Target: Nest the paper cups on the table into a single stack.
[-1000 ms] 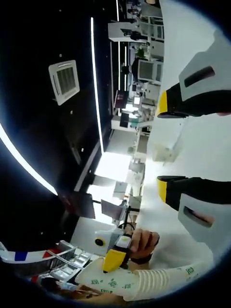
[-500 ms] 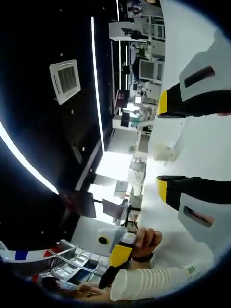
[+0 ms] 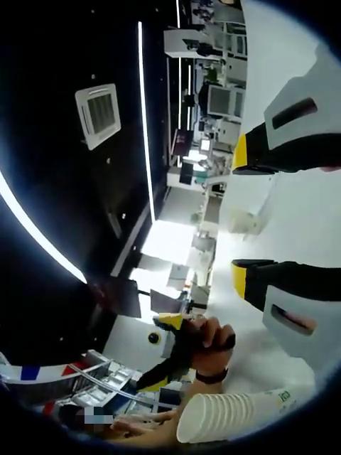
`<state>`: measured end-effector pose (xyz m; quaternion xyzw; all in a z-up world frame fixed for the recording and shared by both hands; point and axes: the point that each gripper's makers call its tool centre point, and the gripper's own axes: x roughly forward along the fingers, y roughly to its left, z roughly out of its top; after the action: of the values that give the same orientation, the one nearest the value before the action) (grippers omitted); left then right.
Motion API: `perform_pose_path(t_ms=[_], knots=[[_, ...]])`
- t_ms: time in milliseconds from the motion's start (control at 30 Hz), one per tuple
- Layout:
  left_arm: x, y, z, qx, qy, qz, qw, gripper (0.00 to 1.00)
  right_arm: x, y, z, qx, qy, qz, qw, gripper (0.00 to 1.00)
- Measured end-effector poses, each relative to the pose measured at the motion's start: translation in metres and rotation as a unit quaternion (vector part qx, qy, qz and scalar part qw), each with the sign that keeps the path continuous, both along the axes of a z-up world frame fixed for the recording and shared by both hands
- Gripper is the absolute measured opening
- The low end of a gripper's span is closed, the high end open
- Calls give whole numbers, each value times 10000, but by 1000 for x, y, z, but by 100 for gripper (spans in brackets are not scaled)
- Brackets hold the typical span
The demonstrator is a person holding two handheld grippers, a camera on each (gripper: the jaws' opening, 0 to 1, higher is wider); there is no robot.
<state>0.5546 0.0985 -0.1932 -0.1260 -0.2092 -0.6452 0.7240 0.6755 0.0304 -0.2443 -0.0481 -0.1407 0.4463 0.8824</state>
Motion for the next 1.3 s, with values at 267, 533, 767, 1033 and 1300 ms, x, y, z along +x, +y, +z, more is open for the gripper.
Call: perform_pose_path(t_ms=[267, 533, 767, 1033, 1300], knots=[[75, 32, -16, 240, 169, 1896, 9814, 65, -1, 3, -3, -53, 12, 13, 10000, 50], [120, 78, -28, 228, 582, 3169, 9464, 63, -2, 8, -6, -79, 53, 111, 9999, 50], [141, 107, -36, 291, 729, 3830, 9204, 63, -6, 16, -8, 62, 277, 338, 9990, 54], [139, 106, -40, 445, 722, 3918, 9161, 61, -8, 28, -19, 11, 551, 616, 9966, 63], [130, 107, -47, 457, 787, 3991, 9124, 61, 0, 33, -19, -4, 716, 705, 9949, 64]])
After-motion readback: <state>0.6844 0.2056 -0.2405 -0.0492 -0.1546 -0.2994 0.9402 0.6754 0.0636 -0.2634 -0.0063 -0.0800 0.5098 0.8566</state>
